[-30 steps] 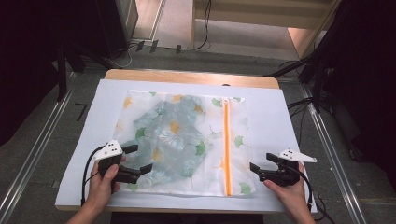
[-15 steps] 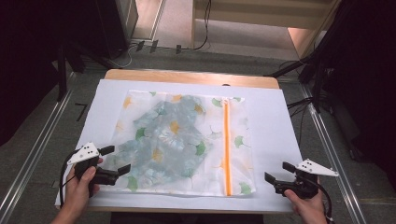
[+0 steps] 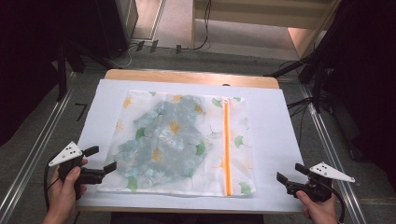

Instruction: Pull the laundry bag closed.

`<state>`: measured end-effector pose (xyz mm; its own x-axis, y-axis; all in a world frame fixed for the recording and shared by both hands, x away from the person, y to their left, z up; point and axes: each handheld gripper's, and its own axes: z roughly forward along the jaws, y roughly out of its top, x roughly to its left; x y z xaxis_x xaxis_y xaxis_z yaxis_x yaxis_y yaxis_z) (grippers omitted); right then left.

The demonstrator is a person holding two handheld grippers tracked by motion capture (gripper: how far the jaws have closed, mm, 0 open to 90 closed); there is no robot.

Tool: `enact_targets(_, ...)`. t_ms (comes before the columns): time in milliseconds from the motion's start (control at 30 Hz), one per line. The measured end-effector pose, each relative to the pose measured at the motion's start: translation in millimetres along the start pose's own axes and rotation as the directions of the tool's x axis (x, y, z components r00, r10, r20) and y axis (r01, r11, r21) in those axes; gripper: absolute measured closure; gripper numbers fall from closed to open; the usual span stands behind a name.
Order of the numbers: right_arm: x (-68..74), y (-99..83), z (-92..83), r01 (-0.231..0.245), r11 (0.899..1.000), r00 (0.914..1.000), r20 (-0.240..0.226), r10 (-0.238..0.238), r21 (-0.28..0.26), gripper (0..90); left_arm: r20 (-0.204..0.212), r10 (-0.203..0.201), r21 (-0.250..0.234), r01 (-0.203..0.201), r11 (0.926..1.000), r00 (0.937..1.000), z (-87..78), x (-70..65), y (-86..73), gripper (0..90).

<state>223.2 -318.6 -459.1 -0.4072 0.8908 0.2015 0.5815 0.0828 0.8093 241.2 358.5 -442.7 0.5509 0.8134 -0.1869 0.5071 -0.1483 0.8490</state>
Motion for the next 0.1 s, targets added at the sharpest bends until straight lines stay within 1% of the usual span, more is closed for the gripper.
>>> enact_targets(33, -0.1, -0.1, 0.6, 0.001, 1.0, 1.0, 0.003, -0.001, 0.004, 11.3, -0.006, 0.005, 0.005, -0.005, 1.0, 1.0, 0.9, 0.4, 0.0, 0.0)
enact_targets(100, -0.2, -0.2, 2.4, 0.002, 1.0, 0.9999, 0.01, -0.002, 0.011, 11.6, -0.013, 0.001, 0.018, -0.001, 0.9998, 0.9999, 3.1, 1.0, -0.4, 0.0)
